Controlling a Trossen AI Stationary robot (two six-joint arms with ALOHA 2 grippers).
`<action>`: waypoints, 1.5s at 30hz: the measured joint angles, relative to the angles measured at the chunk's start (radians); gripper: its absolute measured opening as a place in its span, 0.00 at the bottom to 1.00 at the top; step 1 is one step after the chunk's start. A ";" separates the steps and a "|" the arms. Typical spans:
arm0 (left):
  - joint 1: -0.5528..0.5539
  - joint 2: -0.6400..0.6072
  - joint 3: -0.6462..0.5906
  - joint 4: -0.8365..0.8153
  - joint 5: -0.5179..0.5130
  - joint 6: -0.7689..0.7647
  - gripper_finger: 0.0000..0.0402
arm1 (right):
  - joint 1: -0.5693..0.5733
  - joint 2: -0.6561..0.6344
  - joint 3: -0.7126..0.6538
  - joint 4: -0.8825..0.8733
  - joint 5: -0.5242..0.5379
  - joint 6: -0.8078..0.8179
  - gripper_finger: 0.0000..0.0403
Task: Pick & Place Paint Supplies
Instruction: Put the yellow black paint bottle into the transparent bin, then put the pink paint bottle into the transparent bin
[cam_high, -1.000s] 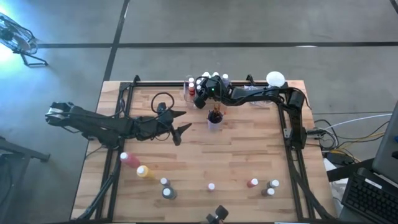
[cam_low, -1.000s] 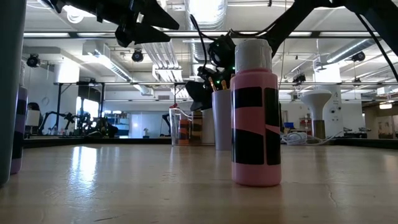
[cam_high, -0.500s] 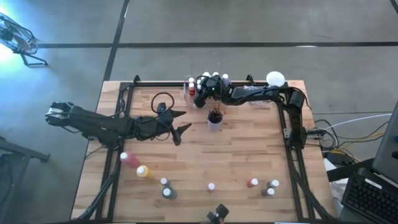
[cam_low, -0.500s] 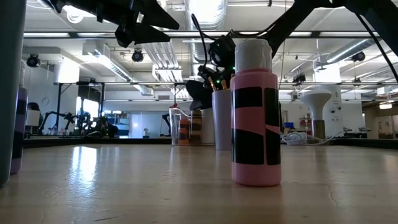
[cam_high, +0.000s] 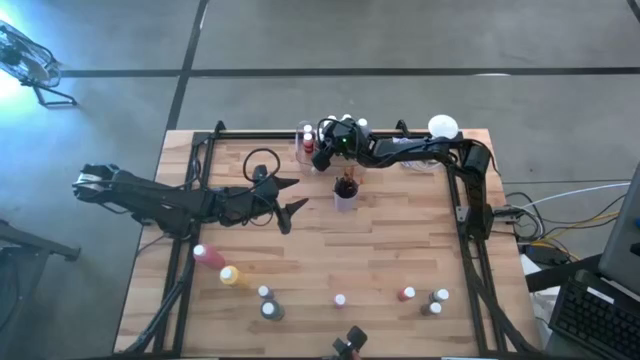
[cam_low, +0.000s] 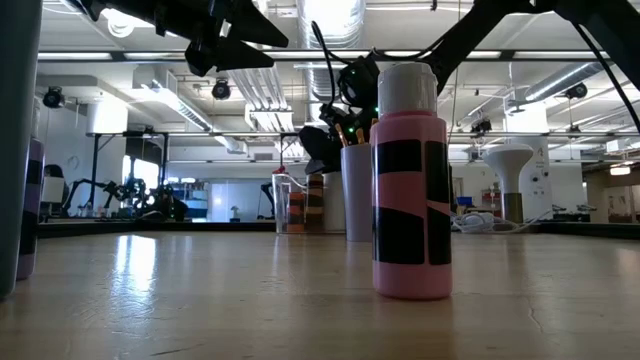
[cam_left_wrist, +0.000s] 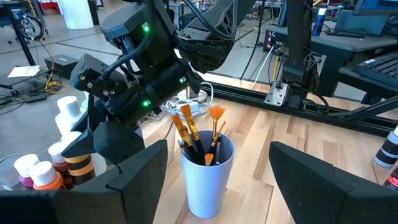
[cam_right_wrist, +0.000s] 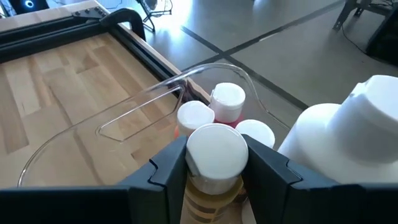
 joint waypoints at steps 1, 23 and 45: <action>0.000 0.000 0.000 0.000 0.000 0.000 0.71 | 0.000 0.000 0.000 0.000 0.000 -0.003 0.33; 0.000 0.000 0.000 0.000 0.000 0.000 0.71 | -0.002 0.000 -0.002 0.002 -0.003 -0.017 0.42; 0.000 0.000 -0.001 -0.003 0.000 0.000 0.71 | 0.047 -0.058 -0.003 -0.038 0.025 -0.106 0.26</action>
